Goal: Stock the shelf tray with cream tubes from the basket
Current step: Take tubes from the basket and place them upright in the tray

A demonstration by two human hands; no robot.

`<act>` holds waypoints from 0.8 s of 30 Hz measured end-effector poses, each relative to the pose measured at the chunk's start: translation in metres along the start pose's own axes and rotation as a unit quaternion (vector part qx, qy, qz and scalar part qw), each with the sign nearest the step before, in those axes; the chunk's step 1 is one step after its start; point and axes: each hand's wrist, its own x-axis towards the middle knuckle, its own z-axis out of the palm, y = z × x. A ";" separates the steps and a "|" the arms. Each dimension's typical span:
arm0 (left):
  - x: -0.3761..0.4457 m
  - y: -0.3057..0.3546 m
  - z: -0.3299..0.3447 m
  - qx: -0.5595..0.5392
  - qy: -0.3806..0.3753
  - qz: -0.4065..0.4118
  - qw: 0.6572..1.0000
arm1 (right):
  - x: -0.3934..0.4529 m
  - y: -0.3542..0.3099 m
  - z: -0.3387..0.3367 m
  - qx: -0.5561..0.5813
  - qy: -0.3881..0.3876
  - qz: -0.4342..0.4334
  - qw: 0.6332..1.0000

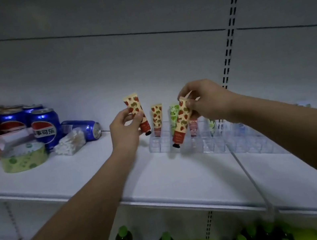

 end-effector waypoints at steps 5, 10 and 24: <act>0.016 -0.027 0.001 0.004 0.014 0.005 1.000 | 0.038 0.008 0.014 -0.047 -0.002 -0.003 0.999; 0.020 -0.031 -0.004 0.006 0.015 0.008 1.000 | 0.068 0.007 0.010 -0.059 0.051 -0.005 0.997; 0.018 -0.029 0.002 0.017 -0.019 0.007 1.000 | 0.111 0.018 0.047 -0.234 0.144 -0.109 0.955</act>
